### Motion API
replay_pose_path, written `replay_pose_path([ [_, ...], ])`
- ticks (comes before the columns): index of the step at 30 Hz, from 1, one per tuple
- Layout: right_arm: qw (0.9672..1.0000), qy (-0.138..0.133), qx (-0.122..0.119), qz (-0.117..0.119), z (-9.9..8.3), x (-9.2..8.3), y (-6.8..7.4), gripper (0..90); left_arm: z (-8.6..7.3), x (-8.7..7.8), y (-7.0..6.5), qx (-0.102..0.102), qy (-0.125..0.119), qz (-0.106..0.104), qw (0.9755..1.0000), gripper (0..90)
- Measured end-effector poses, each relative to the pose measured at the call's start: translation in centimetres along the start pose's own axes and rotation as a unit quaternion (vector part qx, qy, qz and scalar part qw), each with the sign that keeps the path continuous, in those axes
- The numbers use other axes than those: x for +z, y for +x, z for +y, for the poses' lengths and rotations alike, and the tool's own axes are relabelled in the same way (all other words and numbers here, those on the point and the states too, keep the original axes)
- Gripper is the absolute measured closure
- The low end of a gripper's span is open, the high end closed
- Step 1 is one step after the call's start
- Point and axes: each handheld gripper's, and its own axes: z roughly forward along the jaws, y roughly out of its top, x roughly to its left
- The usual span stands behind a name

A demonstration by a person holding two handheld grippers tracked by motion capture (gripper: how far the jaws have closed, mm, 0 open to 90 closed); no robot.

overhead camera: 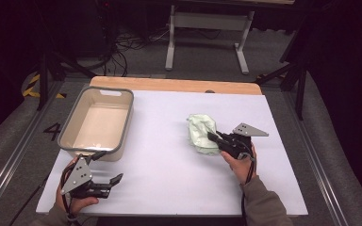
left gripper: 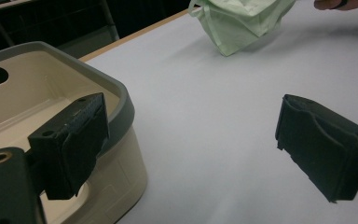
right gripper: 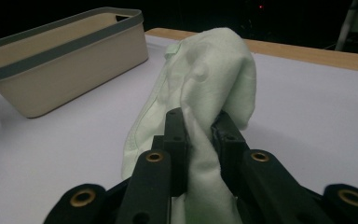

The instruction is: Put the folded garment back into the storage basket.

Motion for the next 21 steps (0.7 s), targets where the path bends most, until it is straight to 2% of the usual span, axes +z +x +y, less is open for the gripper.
replay_pose_path([
  [21, 0.9987, -0.048, 0.0, -0.017, 1.3, -1.3, -0.4, 79.4, 0.0, -0.2, 0.1, -0.003, -0.001, 0.004, 1.0, 10.3],
])
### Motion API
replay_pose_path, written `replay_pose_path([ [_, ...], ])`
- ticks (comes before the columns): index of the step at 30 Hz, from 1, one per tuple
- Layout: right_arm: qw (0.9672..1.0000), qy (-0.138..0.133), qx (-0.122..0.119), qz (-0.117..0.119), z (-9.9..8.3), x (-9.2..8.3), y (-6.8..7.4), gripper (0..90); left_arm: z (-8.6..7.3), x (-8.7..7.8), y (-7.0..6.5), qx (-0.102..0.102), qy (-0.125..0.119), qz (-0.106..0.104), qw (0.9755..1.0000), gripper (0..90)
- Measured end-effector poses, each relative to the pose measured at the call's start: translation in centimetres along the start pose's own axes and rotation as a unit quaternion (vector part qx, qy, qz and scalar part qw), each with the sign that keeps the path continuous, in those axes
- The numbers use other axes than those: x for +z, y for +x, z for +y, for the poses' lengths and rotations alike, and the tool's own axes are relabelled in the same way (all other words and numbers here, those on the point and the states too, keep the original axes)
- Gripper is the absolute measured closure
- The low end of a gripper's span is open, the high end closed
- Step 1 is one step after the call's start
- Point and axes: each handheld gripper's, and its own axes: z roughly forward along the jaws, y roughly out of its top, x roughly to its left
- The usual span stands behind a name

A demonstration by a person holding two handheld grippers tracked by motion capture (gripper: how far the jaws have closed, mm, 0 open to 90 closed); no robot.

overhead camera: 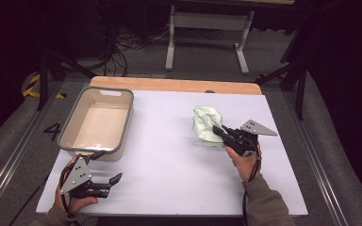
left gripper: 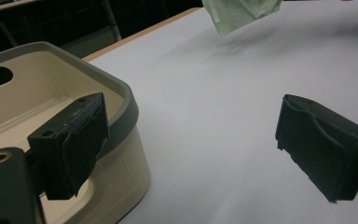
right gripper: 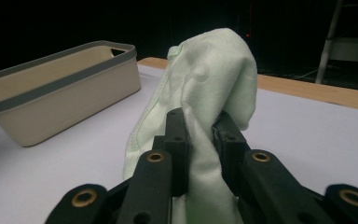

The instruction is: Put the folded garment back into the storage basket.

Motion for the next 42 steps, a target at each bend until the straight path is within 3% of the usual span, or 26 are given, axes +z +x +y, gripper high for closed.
replay_pose_path([
  [21, 0.9989, -0.043, -0.005, -0.021, 2.3, -0.7, -0.3, 79.4, 0.0, -0.2, 0.1, 0.0, -0.001, 0.003, 1.0, 9.9],
  [42, 0.9974, -0.068, -0.011, -0.024, 4.4, -0.8, -0.1, 79.3, 0.0, -0.2, 0.1, -0.005, 0.004, -0.001, 1.0, 3.6],
])
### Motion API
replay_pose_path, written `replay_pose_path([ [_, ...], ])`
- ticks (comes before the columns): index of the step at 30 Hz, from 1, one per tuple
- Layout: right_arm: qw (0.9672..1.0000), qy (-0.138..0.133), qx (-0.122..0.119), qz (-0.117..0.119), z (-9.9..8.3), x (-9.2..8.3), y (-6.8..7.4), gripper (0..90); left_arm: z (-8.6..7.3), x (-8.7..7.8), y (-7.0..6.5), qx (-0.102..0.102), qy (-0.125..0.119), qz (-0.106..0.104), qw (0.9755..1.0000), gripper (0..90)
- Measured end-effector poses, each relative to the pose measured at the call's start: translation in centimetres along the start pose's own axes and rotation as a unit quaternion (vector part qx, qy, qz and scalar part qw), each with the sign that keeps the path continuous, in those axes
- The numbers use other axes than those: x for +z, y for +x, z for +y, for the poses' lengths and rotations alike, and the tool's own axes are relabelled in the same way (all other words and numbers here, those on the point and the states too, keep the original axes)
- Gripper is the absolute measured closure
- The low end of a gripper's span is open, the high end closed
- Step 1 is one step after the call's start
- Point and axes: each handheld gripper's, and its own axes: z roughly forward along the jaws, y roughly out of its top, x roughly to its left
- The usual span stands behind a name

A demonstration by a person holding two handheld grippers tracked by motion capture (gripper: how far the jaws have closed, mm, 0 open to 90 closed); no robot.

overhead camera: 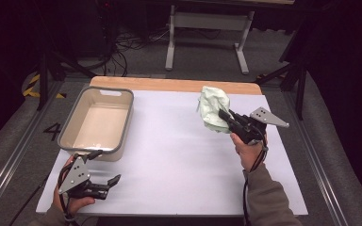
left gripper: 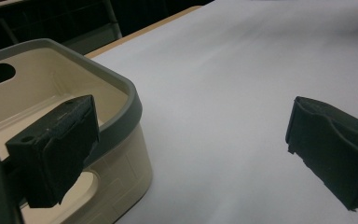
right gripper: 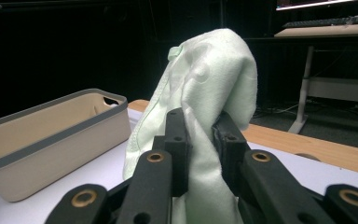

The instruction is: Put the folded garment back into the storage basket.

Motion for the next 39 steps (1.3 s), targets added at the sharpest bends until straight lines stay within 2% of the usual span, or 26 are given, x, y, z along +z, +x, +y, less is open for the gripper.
replay_pose_path([
  [7, 1.0, -0.002, 0.003, 0.001, 0.2, 0.3, 0.1, 79.3, 0.0, 0.0, 0.1, 0.001, 0.0, 0.001, 1.0, 3.0],
  [20, 0.9999, -0.007, -0.001, 0.013, 0.9, 1.7, 1.8, 79.2, 0.0, 0.0, 0.1, 0.001, 0.002, 0.0, 1.0, 3.8],
  [39, 0.9996, -0.01, -0.005, 0.027, 1.6, 3.3, 3.4, 79.1, -0.1, -0.1, 0.0, -0.003, -0.001, -0.002, 1.0, 3.8],
])
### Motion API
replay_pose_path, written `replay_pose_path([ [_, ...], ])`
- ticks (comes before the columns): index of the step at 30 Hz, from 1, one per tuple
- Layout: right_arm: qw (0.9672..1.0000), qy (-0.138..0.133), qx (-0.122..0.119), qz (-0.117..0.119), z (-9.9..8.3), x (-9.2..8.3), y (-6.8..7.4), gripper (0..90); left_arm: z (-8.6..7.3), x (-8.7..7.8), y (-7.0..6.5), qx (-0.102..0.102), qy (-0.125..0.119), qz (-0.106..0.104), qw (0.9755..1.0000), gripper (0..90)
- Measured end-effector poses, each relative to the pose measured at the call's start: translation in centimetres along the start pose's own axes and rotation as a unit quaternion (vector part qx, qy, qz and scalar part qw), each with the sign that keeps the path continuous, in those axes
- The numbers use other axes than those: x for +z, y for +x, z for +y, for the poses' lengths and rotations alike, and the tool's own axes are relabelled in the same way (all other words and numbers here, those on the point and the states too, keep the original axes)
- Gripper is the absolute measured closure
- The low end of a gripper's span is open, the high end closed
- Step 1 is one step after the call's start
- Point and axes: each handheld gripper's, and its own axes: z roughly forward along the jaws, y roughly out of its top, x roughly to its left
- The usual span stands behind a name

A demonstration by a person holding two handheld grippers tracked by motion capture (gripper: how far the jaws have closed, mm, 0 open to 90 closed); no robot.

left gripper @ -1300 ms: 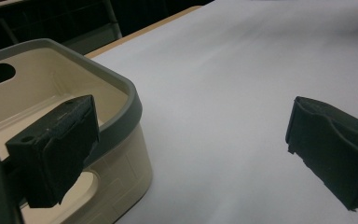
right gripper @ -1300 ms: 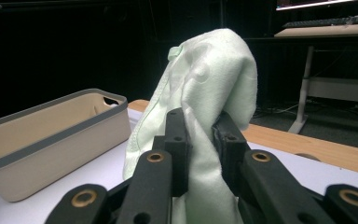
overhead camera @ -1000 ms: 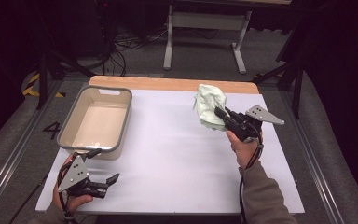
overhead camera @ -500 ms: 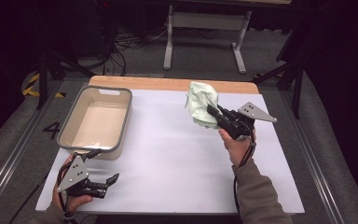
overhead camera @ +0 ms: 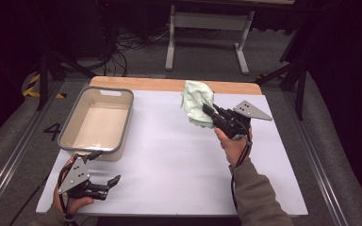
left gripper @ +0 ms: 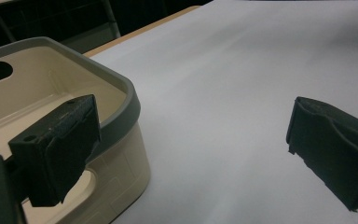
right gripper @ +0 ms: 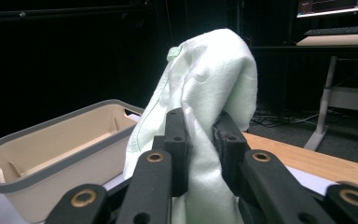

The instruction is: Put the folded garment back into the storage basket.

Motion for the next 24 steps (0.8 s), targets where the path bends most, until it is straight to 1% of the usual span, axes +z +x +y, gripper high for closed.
replay_pose_path([
  [3, 1.0, -0.001, -0.001, 0.005, 0.2, 0.5, 0.4, 79.1, 0.0, -0.1, 0.0, -0.002, 0.001, 0.0, 1.0, 3.8],
  [4, 1.0, 0.0, -0.001, 0.009, 0.3, 0.8, 0.8, 79.1, 0.0, -0.1, 0.0, -0.002, 0.0, -0.001, 1.0, 3.8],
  [5, 1.0, 0.0, -0.001, 0.009, 0.3, 0.8, 0.8, 79.1, 0.0, -0.1, 0.1, 0.001, 0.0, 0.0, 1.0, 3.8],
  [8, 0.9999, 0.001, -0.006, 0.015, 0.4, 1.5, 1.3, 79.1, 0.0, -0.2, 0.0, 0.001, 0.0, -0.001, 1.0, 3.8],
  [14, 0.9996, 0.005, -0.006, 0.027, 0.3, 2.7, 2.3, 79.1, 0.0, -0.2, 0.1, 0.003, -0.002, 0.001, 1.0, 3.8],
  [17, 0.9995, 0.007, -0.005, 0.032, 0.3, 3.4, 2.7, 79.1, 0.0, -0.3, 0.1, -0.001, -0.003, -0.001, 1.0, 3.8],
  [18, 0.9994, 0.006, -0.008, 0.034, 0.3, 3.6, 2.8, 79.1, 0.0, -0.3, 0.1, -0.001, -0.003, 0.0, 1.0, 3.8],
  [22, 0.9991, 0.007, -0.006, 0.042, 0.4, 4.4, 3.4, 79.1, 0.0, -0.3, 0.1, -0.001, -0.002, -0.001, 1.0, 3.8],
  [24, 0.9991, 0.007, -0.007, 0.042, 0.4, 4.5, 3.6, 79.1, 0.0, -0.4, 0.1, -0.001, -0.004, 0.0, 1.0, 3.8],
])
